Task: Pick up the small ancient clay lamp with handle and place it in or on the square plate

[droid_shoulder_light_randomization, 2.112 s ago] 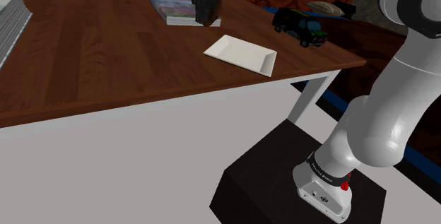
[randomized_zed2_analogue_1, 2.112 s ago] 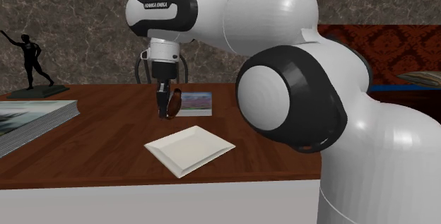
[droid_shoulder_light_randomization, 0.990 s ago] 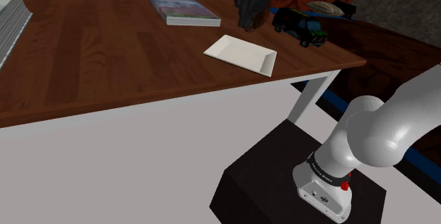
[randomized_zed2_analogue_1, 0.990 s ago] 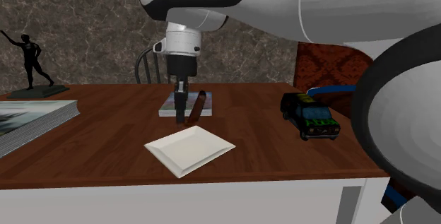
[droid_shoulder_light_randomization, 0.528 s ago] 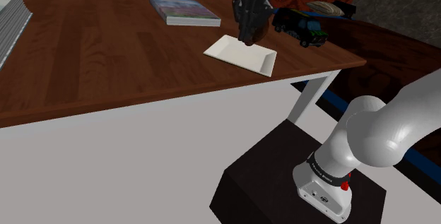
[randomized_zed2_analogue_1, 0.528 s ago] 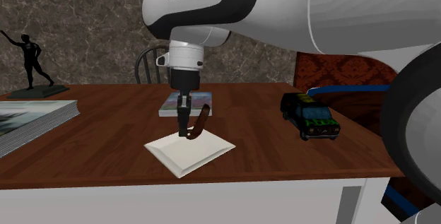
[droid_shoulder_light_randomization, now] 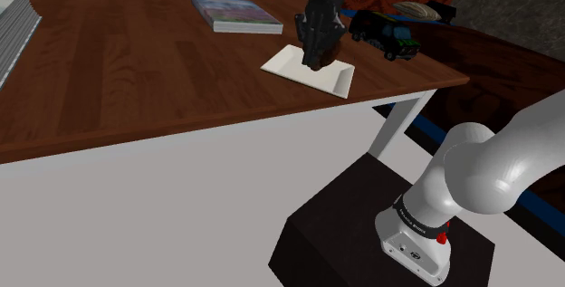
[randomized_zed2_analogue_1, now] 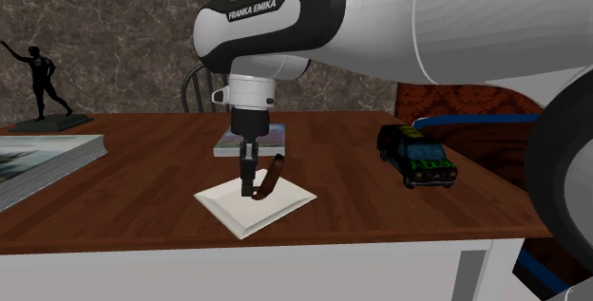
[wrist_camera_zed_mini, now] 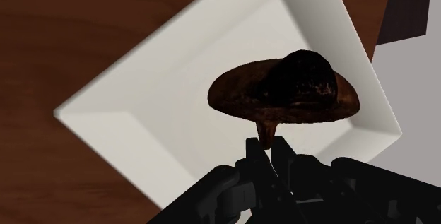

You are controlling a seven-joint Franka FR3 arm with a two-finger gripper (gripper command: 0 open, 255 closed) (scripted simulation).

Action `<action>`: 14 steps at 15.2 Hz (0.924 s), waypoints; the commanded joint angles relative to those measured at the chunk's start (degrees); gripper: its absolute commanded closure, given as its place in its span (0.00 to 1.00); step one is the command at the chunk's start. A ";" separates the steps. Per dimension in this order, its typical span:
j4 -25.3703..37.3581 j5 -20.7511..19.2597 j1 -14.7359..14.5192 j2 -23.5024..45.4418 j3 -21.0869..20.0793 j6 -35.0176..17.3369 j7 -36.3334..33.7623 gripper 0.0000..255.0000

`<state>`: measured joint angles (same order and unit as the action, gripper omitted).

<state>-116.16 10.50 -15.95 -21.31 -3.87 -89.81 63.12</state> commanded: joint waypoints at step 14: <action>9.38 -0.42 0.33 2.34 0.82 7.09 -0.23 0.00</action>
<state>-109.02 10.21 -15.73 -19.67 -3.32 -84.35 62.81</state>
